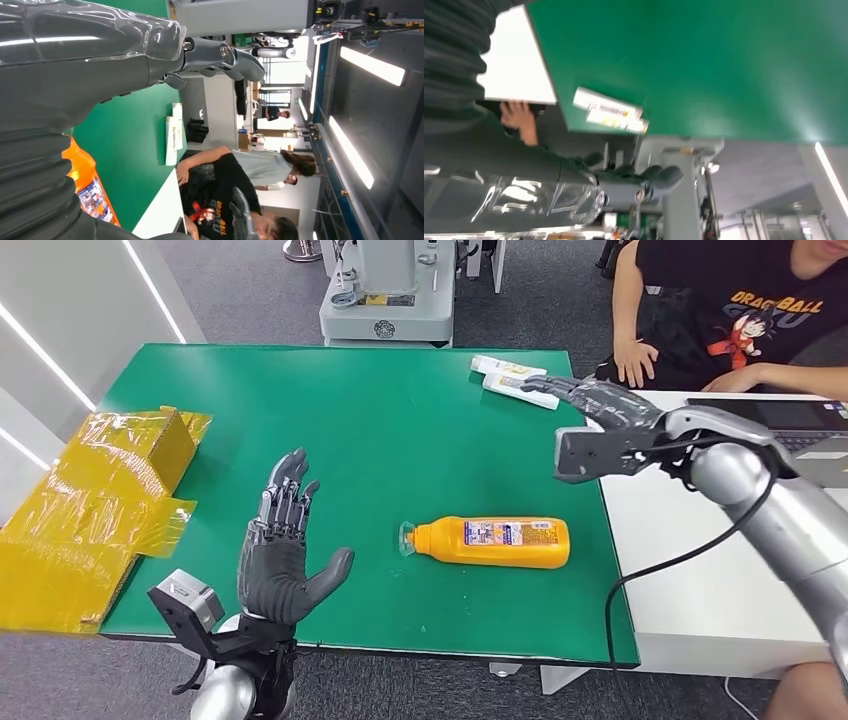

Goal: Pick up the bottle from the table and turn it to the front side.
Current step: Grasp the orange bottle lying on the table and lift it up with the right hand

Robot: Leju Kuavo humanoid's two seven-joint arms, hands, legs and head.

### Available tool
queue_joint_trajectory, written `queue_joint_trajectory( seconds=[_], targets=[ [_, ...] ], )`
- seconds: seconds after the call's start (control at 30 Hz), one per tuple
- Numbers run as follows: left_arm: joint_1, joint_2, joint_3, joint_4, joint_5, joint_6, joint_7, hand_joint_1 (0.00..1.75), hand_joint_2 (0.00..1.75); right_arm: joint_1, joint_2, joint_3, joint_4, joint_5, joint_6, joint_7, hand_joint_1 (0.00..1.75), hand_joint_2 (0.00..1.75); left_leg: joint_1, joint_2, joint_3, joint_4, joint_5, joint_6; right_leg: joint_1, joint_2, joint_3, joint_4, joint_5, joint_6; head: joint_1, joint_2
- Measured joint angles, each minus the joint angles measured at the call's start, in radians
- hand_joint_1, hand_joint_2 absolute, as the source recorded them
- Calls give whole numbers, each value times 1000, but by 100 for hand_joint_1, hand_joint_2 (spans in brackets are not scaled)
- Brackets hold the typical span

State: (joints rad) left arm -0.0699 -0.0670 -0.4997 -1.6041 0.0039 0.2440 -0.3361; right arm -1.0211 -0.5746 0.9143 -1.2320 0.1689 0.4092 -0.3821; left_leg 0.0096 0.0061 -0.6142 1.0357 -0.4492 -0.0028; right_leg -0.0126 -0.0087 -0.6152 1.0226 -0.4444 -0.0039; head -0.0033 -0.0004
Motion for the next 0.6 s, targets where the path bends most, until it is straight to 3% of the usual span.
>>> queue_joint_trajectory(
  seconds=[0.23, 0.6],
  targets=[
    [1, 0, 0, 11, 12, -4, -3, 0, 175, 50, 59, 71, 93, 16, -44, -39, 0, 175, -1, -2, -1, 0, 0, 0, 0, -2, 0, 0, 0, 0, 0, 0],
    [3, 2, 0, 17, 148, -102, -5, 0, 175, 171, 67, 91, 187, 24, -68, -82, 0, 175, 0, -3, -1, 1, 0, 0, 0, -3, 0, -2, 0, 0, 0, 0]
  ],
)
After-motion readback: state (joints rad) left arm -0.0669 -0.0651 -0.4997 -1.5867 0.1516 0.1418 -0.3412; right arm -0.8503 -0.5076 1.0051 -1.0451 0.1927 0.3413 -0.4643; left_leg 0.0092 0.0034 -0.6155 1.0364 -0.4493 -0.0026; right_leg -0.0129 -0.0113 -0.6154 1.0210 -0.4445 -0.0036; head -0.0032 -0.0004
